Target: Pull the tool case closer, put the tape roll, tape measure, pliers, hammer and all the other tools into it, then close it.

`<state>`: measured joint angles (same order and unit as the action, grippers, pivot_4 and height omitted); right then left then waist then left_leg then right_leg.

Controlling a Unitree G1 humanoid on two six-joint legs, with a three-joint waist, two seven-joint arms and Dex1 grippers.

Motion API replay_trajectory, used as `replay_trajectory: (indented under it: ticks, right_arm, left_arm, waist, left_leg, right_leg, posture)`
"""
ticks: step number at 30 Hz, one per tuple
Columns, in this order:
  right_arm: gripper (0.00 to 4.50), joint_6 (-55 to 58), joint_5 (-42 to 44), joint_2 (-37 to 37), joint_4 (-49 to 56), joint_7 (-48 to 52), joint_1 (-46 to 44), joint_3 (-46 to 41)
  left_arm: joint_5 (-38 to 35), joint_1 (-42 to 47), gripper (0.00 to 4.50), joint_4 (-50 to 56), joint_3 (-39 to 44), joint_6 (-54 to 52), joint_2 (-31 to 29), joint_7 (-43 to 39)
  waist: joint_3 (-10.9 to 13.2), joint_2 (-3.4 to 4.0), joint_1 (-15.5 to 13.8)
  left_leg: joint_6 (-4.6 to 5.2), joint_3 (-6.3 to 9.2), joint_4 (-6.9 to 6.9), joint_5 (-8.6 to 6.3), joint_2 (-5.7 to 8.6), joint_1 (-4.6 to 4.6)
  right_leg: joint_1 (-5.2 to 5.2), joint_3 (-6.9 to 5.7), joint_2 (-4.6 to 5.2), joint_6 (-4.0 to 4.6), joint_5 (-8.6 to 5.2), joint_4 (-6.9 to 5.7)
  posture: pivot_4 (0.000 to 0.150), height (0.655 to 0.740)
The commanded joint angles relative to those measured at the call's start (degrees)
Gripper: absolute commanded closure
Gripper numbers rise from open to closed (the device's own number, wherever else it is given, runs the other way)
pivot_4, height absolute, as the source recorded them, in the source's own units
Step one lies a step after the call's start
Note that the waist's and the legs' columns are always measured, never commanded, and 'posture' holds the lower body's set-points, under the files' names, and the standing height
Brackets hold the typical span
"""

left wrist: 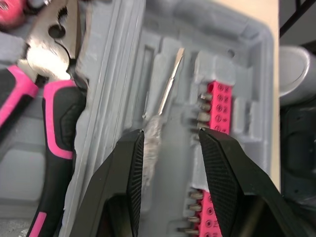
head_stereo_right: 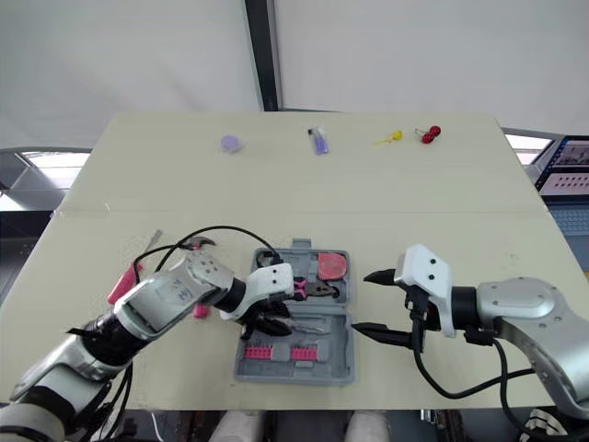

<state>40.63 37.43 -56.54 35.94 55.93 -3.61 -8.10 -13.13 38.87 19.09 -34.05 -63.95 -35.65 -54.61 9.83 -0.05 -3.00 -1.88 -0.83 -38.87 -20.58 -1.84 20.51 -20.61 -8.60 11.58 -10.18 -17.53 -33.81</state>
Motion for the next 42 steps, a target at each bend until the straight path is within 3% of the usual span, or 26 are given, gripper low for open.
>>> replay_trajectory:
  ticks: [1,7,13,17,25,27,30,42]
  right_arm:
    - [0.0,0.32,1.51,-0.72,2.4,-0.49,-0.48,-2.77]
    - [0.0,0.67,1.48,-0.58,2.69,-0.4,-0.17,-3.19]
    - [0.0,0.72,1.45,-0.81,2.51,-0.05,-0.25,-3.41]
    - [0.0,0.55,1.32,-1.14,2.23,0.41,-0.14,-3.62]
    - [0.0,0.59,1.29,-1.56,1.88,0.51,-0.41,-3.26]
    - [0.0,0.64,1.32,-1.64,1.87,0.51,-0.44,-3.25]
    - [0.0,0.75,1.48,-1.8,1.79,0.47,-0.68,-3.31]
    - [0.0,1.02,1.33,-1.72,1.6,0.11,-1.14,-3.15]
  left_arm:
    - [-3.44,2.89,2.62,3.14,4.71,-2.9,-0.08,-0.69]
    - [-7.23,4.06,2.62,1.66,10.48,-1.06,-0.87,-1.77]
    - [-9.34,-2.24,2.62,-1.96,15.13,13.81,-2.34,-7.47]
    - [-6.57,-5.87,2.62,-4.72,14.56,24.05,-4.11,-10.26]
    - [-7.28,-13.96,2.62,-6.79,16.57,36.32,-1.24,-12.43]
    - [-6.54,-15.4,3.16,-7.56,16.6,38.87,-0.59,-12.21]
    - [-6.3,-16.38,4.44,-8.13,16.37,39.59,0.44,-11.37]
    - [0.62,-19.25,4.44,-12.21,12.89,44.49,0.66,-10.87]
  waist:
    - [0.0,0.0,-0.03]
    - [0.0,0.0,0.1]
    - [0.0,0.0,0.18]
    - [0.0,0.0,0.03]
    - [0.0,0.01,0.16]
    - [0.0,0.01,0.1]
    - [0.0,0.01,0.02]
    - [-0.01,0.01,0.04]
  left_leg:
    - [0.0,0.01,-0.01,0.0,0.0,0.0]
    - [0.0,0.02,-0.01,0.0,0.0,0.01]
    - [0.0,0.02,0.0,0.0,0.0,0.0]
    - [0.0,0.02,-0.02,0.0,0.0,0.01]
    - [0.01,0.02,-0.02,0.0,0.0,0.01]
    - [0.01,0.02,-0.02,-0.01,0.0,0.0]
    - [0.01,0.02,-0.05,-0.01,0.0,0.01]
    - [0.01,0.02,-0.05,-0.01,0.0,0.0]
  right_leg:
    - [0.0,0.0,0.0,0.0,0.0,0.0]
    - [0.0,0.0,0.0,0.0,0.0,0.0]
    - [0.0,-0.01,0.0,0.0,0.0,0.01]
    - [0.01,-0.01,0.0,0.0,0.0,0.01]
    - [0.0,-0.02,0.0,0.0,0.0,0.0]
    - [0.01,-0.02,0.0,0.0,0.0,0.01]
    - [0.02,-0.02,0.0,0.0,0.0,0.0]
    - [0.02,-0.02,0.0,0.0,0.0,0.0]
  posture:
    - [0.15,0.74]
    - [0.15,0.74]
    - [0.15,0.74]
    - [0.15,0.74]
    - [0.15,0.74]
    - [0.15,0.74]
    - [0.15,0.74]
    - [0.15,0.74]
